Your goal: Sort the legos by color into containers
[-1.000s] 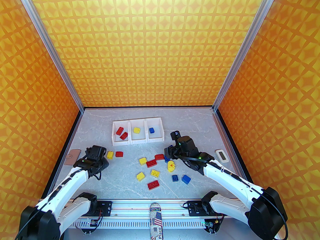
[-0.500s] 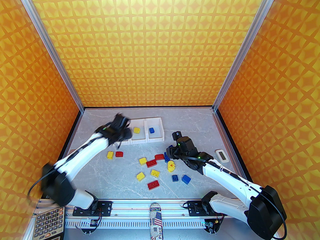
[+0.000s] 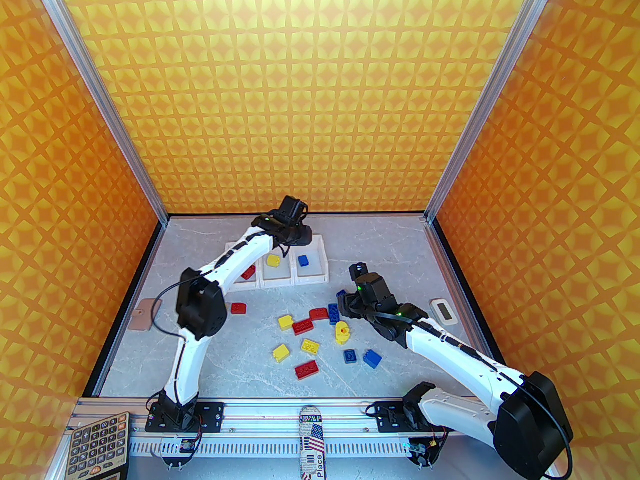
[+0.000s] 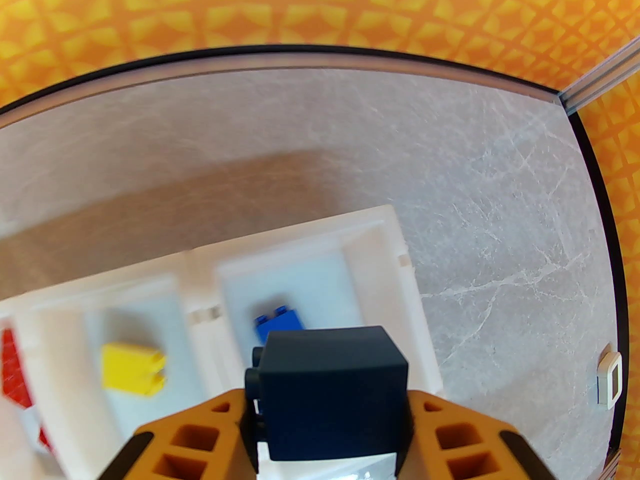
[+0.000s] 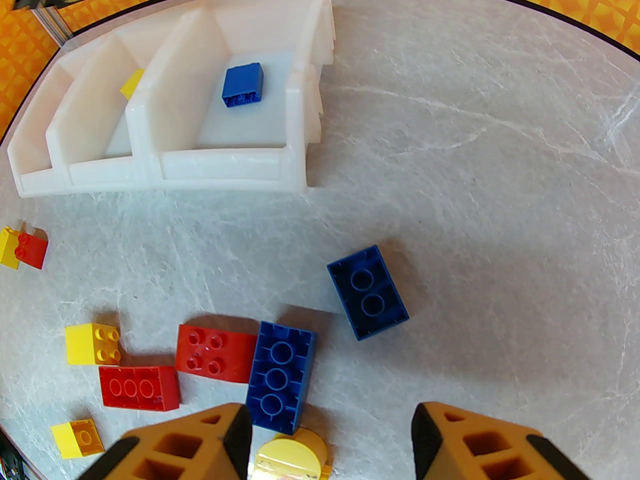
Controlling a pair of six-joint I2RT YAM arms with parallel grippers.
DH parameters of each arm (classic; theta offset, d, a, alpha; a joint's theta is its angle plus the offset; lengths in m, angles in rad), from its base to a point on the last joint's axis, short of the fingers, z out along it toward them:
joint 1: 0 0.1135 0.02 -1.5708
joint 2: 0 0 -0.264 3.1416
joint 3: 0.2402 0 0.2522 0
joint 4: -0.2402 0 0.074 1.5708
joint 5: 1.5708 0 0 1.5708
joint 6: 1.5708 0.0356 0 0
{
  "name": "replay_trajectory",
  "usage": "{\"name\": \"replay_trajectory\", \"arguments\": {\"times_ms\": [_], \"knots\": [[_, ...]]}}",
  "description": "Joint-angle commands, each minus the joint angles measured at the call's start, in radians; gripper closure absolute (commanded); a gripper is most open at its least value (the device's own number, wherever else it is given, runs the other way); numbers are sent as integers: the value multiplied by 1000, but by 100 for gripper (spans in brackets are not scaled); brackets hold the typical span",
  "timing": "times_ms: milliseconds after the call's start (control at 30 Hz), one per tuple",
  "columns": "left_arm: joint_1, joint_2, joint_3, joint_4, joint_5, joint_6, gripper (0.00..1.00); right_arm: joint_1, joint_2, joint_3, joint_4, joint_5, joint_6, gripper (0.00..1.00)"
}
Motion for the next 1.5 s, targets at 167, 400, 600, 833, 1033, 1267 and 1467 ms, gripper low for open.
{"name": "replay_trajectory", "arguments": {"times_ms": [167,400,600,833,1033,1267,1467], "knots": [[-10,72,91,-34,102,50,45,-13,17,4,-19,38,-7,42],[-31,-196,-241,186,96,59,24,-14,43,7,-15,35,-9,42],[-58,-531,-622,279,35,44,23,-15,60,-1,-12,26,-9,42],[-58,-925,-1087,327,-33,-20,22,-13,90,-16,-2,-52,9,43],[-60,-1146,-1258,259,-88,-46,20,-12,154,-20,54,-96,34,43],[-59,-1273,-1290,211,-143,-52,17,7,235,-6,116,-142,73,50],[-59,-1266,-1278,203,-143,-53,17,28,290,10,135,-146,85,51]]}}
